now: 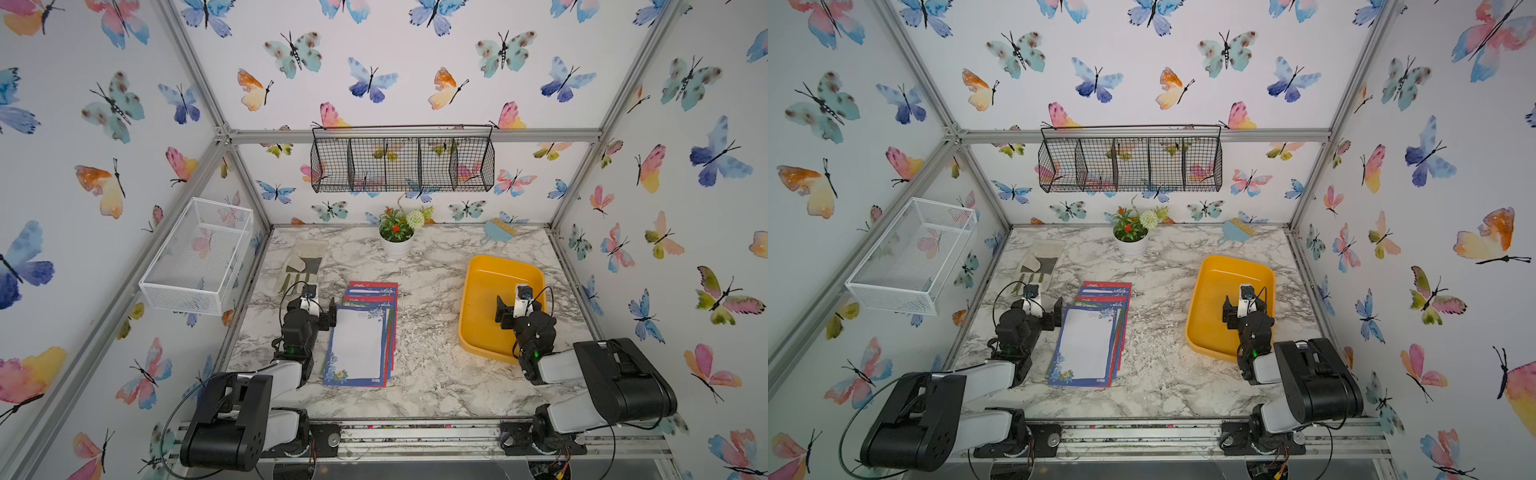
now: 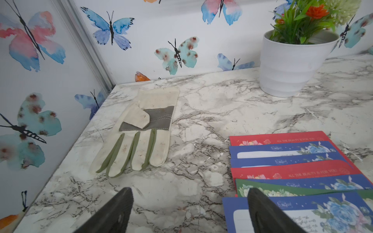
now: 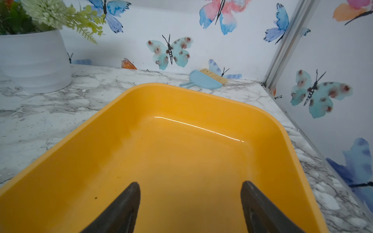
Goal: Take out the stationery paper from the storage box
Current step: Reset both arms
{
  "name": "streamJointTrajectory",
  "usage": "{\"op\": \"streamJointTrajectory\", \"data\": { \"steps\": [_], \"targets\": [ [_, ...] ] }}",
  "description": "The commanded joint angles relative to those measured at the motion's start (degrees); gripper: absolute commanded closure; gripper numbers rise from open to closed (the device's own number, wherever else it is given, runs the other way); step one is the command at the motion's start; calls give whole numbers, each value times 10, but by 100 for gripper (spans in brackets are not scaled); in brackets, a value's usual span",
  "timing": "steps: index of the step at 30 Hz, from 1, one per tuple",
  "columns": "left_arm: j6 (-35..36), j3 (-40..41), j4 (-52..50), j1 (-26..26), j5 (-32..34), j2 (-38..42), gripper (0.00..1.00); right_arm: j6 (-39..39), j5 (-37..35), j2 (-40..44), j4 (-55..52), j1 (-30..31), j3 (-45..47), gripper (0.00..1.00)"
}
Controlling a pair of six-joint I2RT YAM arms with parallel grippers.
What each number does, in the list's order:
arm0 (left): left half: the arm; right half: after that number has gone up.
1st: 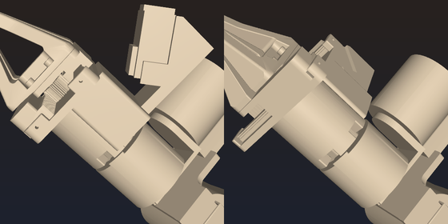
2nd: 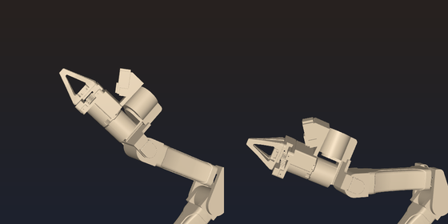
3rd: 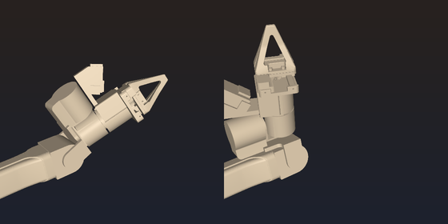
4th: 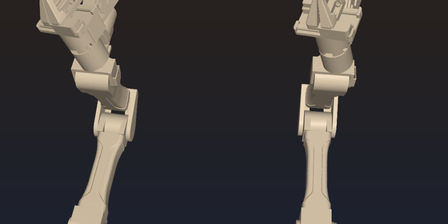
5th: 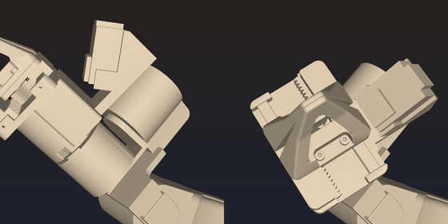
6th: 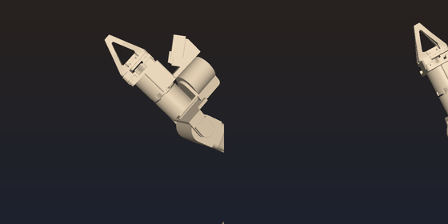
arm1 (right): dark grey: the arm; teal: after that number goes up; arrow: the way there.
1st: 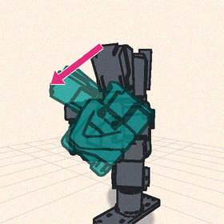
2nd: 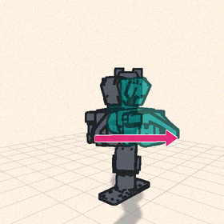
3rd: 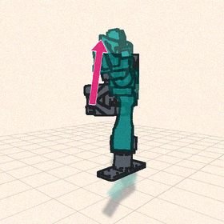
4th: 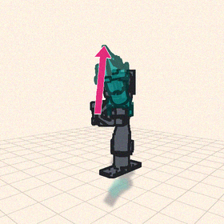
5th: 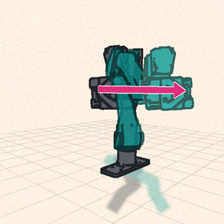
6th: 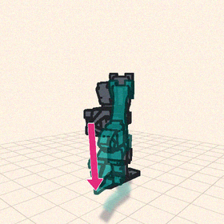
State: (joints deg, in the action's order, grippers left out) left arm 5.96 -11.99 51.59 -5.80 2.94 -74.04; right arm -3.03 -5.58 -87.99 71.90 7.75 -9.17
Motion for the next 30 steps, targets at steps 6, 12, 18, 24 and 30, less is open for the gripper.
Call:
{"op": "streamJointTrajectory", "data": {
  "steps": [6, 12, 18, 24, 30],
  "targets": [
    [-28, 31, 167, 33, -54, -70, 2, 33, -18, -31, -5, -21, -45, 16],
    [-61, -2, 90, 34, 27, -65, 2, 46, -38, -24, -32, -25, -54, 2],
    [-61, -2, 92, 33, 27, -66, 2, 43, -40, -24, -35, -25, -54, 2],
    [-60, -2, 92, 34, 27, -65, 2, 43, -40, -24, -34, -25, -54, 2],
    [-60, -2, 93, 34, 27, -65, 2, 43, -39, -24, -34, -25, -54, 2]
  ]
}}
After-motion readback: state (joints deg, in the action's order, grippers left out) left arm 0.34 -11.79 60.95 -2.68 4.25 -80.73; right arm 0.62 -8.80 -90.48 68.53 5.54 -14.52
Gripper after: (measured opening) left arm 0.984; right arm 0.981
